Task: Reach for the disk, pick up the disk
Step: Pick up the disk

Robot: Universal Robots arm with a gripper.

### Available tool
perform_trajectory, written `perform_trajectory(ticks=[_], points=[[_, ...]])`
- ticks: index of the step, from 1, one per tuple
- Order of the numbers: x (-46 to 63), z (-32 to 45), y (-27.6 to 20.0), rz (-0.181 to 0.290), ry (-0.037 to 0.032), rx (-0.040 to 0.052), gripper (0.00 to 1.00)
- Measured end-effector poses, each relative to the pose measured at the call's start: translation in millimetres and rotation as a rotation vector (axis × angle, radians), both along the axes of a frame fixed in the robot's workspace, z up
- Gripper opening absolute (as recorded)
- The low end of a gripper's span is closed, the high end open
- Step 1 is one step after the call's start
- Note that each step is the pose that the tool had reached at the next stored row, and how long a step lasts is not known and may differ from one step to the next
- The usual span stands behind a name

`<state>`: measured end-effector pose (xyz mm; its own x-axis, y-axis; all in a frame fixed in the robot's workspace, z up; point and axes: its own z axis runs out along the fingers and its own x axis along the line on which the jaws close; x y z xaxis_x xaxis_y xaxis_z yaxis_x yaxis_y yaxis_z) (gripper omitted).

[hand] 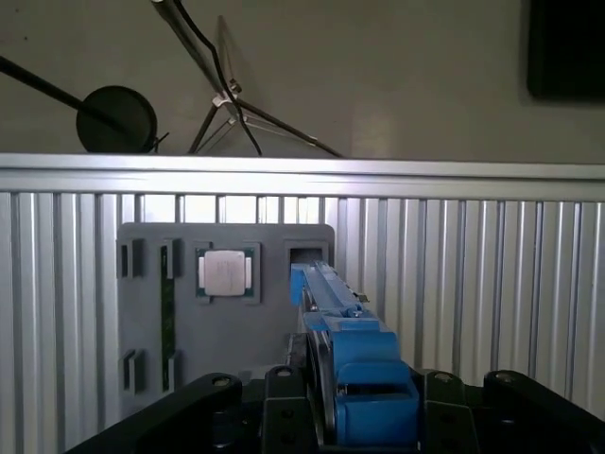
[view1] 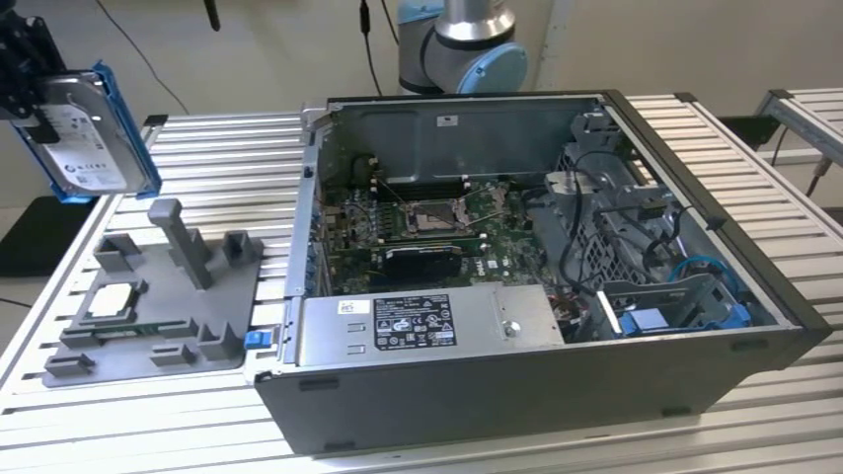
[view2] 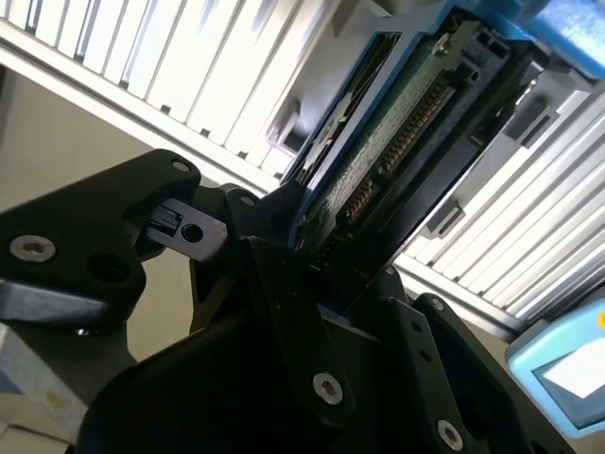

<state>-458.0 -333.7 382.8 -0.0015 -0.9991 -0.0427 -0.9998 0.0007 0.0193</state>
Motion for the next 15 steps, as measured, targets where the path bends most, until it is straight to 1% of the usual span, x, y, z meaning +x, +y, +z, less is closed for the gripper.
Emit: perform_trajectory(ticks=[8, 15], points=[[0.0, 10.8, 0.0, 0.0, -0.0007, -0.0001, 0.0], [0.0, 23.6, 0.0, 0.0, -0.0007, 0.0, 0.0]])
